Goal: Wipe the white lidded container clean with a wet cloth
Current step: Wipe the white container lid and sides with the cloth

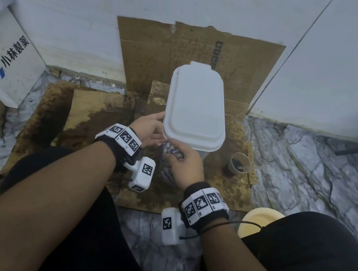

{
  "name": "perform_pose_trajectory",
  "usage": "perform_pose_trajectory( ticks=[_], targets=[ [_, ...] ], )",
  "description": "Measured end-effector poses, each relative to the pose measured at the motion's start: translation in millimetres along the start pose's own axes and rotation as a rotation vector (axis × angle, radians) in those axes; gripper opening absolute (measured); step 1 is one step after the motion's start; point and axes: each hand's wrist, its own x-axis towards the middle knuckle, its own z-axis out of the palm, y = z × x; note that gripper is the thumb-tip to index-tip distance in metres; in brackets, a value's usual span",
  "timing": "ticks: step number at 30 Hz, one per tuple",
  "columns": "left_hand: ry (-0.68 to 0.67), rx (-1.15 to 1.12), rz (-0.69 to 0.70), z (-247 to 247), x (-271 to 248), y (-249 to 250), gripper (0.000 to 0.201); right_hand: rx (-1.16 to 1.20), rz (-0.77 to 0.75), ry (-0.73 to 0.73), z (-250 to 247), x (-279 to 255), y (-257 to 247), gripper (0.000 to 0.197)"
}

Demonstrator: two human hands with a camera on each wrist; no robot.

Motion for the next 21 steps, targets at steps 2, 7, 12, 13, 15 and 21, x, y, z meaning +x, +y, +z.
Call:
perform_pose_trajectory(
  ticks=[2,7,12,13,15,21],
  targets=[
    [0.003,-0.038,-0.009,-2,1,-1,0.063,0.059,-0.005,0.116,-16,-3,-4,0.034],
    [0.02,-0.095,-0.023,-2,4,-3,0.07,0.068,0.001,0.389,-33,5,4,0.027],
    [0.026,-0.118,0.004,2,-1,-2,0.065,-0.327,-0.166,0.302,-10,17,4,0.026],
    [0.029,-0.126,0.008,2,-2,-2,0.065,-0.384,-0.176,0.27,-5,16,2,0.029],
    [0.04,-0.134,0.012,2,-2,-2,0.064,-0.494,-0.175,0.202,3,14,-4,0.035],
    [0.051,-0.161,0.006,-2,-4,-4,0.064,-0.43,-0.211,-0.069,10,21,-20,0.038]
  ],
)
